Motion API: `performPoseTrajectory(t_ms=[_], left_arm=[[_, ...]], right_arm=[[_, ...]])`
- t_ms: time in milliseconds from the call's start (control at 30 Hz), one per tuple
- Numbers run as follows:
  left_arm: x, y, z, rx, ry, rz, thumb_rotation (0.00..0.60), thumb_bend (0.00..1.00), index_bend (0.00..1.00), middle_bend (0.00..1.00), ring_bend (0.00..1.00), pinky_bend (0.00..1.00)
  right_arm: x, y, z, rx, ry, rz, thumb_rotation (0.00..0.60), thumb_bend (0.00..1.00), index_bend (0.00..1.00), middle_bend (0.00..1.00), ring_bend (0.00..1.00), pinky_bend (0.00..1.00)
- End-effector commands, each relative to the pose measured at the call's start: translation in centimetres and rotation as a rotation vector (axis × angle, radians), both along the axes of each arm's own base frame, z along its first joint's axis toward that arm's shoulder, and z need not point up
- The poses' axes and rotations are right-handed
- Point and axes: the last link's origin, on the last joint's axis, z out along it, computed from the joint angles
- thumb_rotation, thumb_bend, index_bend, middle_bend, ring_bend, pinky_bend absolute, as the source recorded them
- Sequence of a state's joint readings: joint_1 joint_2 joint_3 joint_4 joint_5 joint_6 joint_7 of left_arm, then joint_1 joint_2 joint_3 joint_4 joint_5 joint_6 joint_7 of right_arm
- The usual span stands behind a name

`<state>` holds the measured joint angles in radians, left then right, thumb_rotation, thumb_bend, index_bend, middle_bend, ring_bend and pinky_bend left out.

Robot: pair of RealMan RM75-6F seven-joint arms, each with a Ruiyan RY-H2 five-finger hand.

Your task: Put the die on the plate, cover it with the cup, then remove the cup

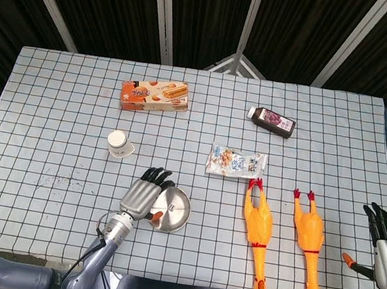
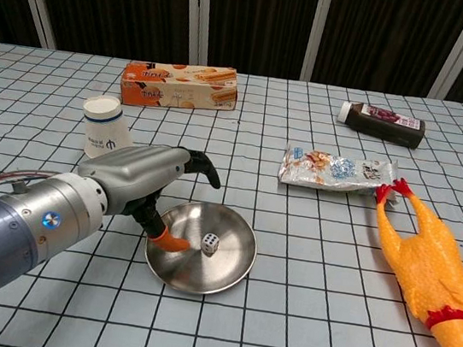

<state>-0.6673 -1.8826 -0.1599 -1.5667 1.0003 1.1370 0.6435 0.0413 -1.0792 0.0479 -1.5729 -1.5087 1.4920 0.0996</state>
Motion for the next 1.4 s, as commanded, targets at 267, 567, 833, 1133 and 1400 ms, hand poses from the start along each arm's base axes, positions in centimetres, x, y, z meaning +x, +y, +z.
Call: performPoseTrajectory(t_ms=[267,567,833,1133,1400], left_arm=[[0.2,2.0,7.7,0.183,0.024,-0.032,0.600,0.22,0.15,0.05,0.00,0.00],[-1.3,4.1,14.8,0.338,0.120,0.038,0.600,0.22,0.16,0.04,0.00,0.00],[-4.2,6.1,16.6,0.372,0.239,0.161,0.600,0.20,0.15,0.04,0.00,0.00],[-5.3,8.1,14.4,0.337,0.244,0.211,0.600,0.20,0.07,0.00,0.00,0.00],[-5.0,9.6,12.3,0.328,0.258,0.223,0.600,0.20,0.06,0.00,0.00,0.00]], right_arm=[[0.0,0.1,0.3,-0.007,-0.007,-0.004,0.600,0.09,0.02,0.02,0.07,0.00],[0.2,0.2,0.1,-0.003,-0.002,-0.004,0.600,0.09,0.03,0.02,0.07,0.00],[0.1,0.3,-0.2,0.011,0.004,-0.015,0.600,0.09,0.02,0.02,0.07,0.00],[-0.2,0.1,-0.4,0.022,0.013,-0.033,0.600,0.09,0.02,0.02,0.07,0.00],[-0.7,-0.3,-0.7,0.033,0.022,-0.057,0.600,0.09,0.02,0.02,0.07,0.00]])
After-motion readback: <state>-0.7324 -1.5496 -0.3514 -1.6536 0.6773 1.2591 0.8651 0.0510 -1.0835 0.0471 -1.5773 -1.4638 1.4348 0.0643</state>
